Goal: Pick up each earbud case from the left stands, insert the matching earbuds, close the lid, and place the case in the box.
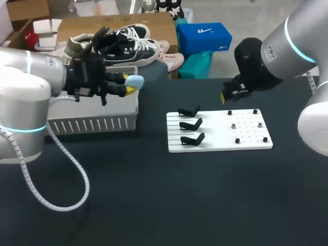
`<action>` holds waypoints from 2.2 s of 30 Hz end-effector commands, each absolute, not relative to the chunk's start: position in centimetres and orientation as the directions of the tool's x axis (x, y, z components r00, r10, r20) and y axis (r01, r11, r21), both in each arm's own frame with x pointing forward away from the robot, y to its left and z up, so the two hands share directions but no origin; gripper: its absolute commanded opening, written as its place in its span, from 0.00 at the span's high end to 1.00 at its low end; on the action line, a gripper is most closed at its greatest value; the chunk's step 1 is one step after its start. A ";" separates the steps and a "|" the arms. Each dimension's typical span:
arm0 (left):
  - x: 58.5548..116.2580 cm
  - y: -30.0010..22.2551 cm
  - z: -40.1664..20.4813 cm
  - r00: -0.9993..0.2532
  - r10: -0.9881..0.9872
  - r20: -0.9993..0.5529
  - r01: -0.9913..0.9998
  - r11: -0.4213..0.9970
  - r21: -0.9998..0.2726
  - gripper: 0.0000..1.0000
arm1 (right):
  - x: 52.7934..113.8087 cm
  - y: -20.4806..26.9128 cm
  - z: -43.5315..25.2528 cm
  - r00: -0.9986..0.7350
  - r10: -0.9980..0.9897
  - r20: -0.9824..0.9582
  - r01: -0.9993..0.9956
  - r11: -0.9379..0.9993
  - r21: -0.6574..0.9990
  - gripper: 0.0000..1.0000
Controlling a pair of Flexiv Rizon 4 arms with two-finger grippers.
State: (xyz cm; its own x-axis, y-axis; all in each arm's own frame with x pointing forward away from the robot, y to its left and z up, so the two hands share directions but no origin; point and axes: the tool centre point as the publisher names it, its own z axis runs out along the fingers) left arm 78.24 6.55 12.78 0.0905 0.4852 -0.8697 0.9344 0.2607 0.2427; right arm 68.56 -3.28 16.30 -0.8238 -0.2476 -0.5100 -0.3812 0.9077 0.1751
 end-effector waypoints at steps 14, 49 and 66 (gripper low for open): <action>84.6 13.7 6.2 -0.043 0.472 -0.881 0.965 0.246 0.085 1.00 | 69.4 0.8 12.3 -0.857 -0.162 -0.489 -0.276 0.946 0.170 0.69; 78.7 8.7 11.1 0.048 0.389 -0.920 0.980 0.161 0.119 0.00 | 69.5 -2.7 15.1 -0.822 -0.119 -0.557 -0.279 0.936 0.213 0.67; 74.9 5.0 12.9 0.056 0.381 -0.923 0.984 0.135 0.116 0.00 | 68.9 -5.4 15.3 -0.829 -0.080 -0.553 -0.263 0.929 0.259 0.00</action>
